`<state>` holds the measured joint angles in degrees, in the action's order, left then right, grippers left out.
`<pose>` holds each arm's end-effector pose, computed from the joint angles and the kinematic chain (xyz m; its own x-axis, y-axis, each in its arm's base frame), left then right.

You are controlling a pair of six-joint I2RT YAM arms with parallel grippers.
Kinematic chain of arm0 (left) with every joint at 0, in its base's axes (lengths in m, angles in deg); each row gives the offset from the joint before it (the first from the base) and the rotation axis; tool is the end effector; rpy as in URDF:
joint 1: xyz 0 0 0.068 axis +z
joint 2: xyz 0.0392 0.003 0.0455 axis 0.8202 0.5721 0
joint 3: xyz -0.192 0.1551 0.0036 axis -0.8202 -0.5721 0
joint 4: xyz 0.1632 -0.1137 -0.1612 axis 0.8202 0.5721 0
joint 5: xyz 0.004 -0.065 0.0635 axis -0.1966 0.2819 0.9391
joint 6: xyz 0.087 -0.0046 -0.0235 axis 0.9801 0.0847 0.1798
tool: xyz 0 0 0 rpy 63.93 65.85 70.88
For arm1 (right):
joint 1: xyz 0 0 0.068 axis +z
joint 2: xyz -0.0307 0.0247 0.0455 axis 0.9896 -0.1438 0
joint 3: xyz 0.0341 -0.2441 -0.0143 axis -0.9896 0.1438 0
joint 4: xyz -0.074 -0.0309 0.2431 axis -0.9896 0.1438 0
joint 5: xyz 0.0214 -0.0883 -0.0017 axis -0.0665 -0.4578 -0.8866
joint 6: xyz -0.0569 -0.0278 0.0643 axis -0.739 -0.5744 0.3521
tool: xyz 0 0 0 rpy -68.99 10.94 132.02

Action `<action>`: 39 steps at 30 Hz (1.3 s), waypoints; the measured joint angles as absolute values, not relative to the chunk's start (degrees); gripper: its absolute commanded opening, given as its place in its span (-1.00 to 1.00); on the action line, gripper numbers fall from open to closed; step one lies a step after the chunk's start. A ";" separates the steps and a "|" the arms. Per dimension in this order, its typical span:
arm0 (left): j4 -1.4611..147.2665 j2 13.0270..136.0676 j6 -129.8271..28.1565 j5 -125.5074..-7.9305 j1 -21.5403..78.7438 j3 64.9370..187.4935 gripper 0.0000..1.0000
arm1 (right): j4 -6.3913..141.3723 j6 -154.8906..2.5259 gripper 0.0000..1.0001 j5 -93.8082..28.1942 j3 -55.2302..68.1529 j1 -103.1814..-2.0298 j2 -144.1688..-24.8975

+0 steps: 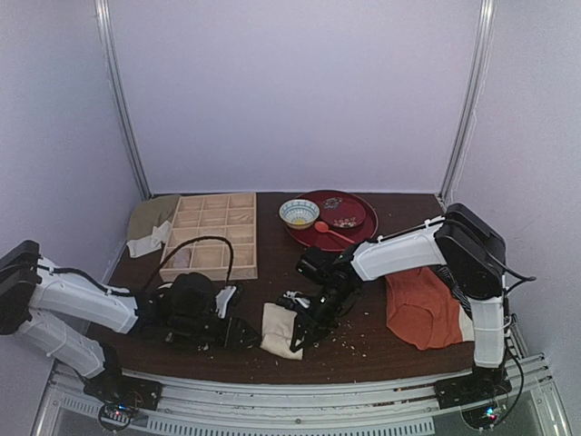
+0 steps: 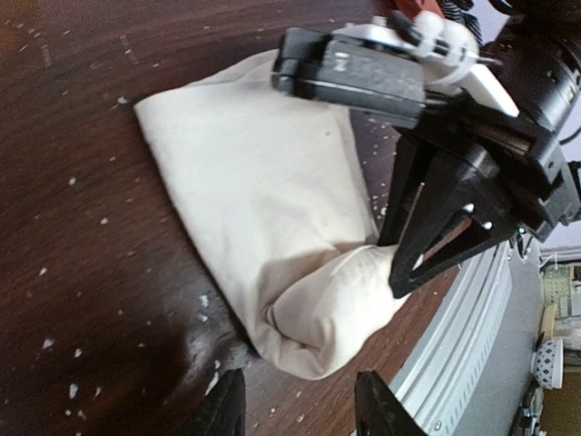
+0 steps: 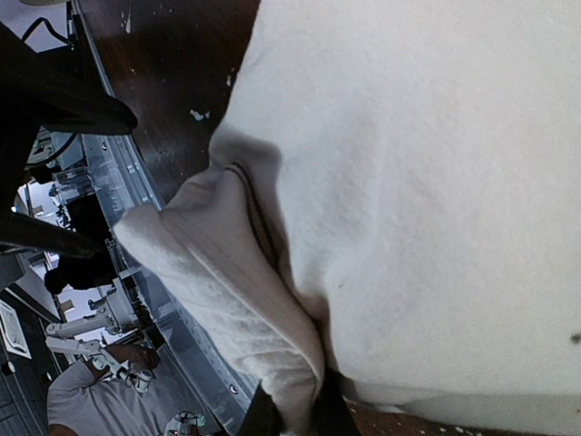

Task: Roll the underwear
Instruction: Roll the underwear at the center of the board.

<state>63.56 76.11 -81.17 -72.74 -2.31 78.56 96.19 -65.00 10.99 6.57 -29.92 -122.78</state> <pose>0.1312 -0.2422 0.0916 -0.8754 0.1675 -0.4535 0.4462 0.6410 -0.6245 0.1893 0.3427 0.0791 -0.7573 -0.6515 -0.0454 -0.4169 0.4289 0.8014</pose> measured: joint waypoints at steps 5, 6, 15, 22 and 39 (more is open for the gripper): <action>56.68 79.32 -77.93 -75.30 -2.31 78.62 0.16 | 96.33 -65.02 -1.00 10.99 6.50 -29.92 -122.78; 55.94 80.02 -77.34 -75.60 -2.33 78.76 0.16 | 96.35 -65.04 -1.00 10.97 6.48 -29.92 -122.78; 50.45 86.82 -74.78 -78.03 -2.33 79.96 0.16 | 96.74 -65.09 -1.00 10.90 6.31 -29.92 -122.80; 48.50 88.83 -74.08 -78.64 -2.31 80.88 -0.27 | 96.89 -65.09 -1.00 10.90 6.20 -29.92 -122.85; 44.00 92.11 -80.10 -80.59 -1.93 80.42 -1.00 | 99.12 -65.24 -1.00 10.27 5.41 -29.92 -122.87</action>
<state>44.00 92.11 -80.10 -80.59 -1.93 80.42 99.12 -65.24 10.27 5.41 -29.92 -122.87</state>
